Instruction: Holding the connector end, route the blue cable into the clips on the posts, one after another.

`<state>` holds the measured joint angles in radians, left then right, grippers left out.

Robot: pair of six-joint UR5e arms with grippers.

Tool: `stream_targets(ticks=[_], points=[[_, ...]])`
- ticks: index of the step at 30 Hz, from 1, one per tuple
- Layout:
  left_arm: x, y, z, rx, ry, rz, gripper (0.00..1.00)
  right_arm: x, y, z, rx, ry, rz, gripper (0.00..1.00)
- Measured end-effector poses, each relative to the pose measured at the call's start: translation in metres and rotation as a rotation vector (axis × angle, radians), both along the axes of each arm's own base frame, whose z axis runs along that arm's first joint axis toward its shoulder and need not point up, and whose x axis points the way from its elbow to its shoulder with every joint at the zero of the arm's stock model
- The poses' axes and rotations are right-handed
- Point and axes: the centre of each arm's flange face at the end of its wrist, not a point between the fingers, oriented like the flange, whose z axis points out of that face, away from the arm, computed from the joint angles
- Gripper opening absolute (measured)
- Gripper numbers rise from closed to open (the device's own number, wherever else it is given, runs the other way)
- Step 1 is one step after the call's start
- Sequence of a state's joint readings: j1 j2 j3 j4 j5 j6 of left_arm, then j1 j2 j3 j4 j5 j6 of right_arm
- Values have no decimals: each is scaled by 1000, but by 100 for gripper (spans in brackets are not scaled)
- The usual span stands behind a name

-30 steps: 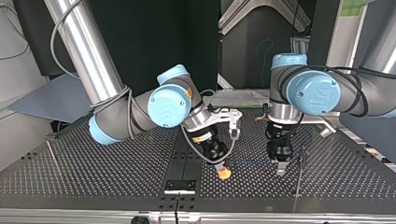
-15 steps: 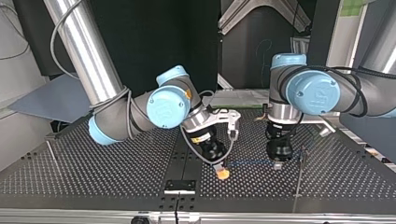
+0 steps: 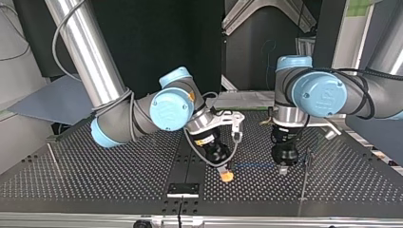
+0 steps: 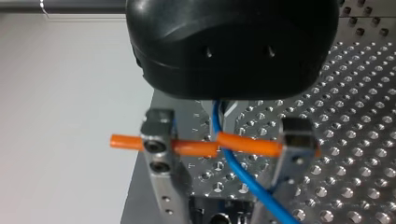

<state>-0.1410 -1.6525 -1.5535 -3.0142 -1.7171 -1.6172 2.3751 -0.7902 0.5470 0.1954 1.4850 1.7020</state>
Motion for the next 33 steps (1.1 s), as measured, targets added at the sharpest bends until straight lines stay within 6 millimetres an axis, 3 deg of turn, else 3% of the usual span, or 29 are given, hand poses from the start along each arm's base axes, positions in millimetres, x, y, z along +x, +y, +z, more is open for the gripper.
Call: stream_targets(ticks=[15,28,33], points=[[9,-18,-34,10,67,-8,0,-7,-11,-20,33,36,-14,0],[0,-41,-51,28,133,-15,0,-16,-24,-84,109,130,-13,0],[-2,-51,-69,46,189,-32,0,-15,-26,-116,137,172,-17,0]])
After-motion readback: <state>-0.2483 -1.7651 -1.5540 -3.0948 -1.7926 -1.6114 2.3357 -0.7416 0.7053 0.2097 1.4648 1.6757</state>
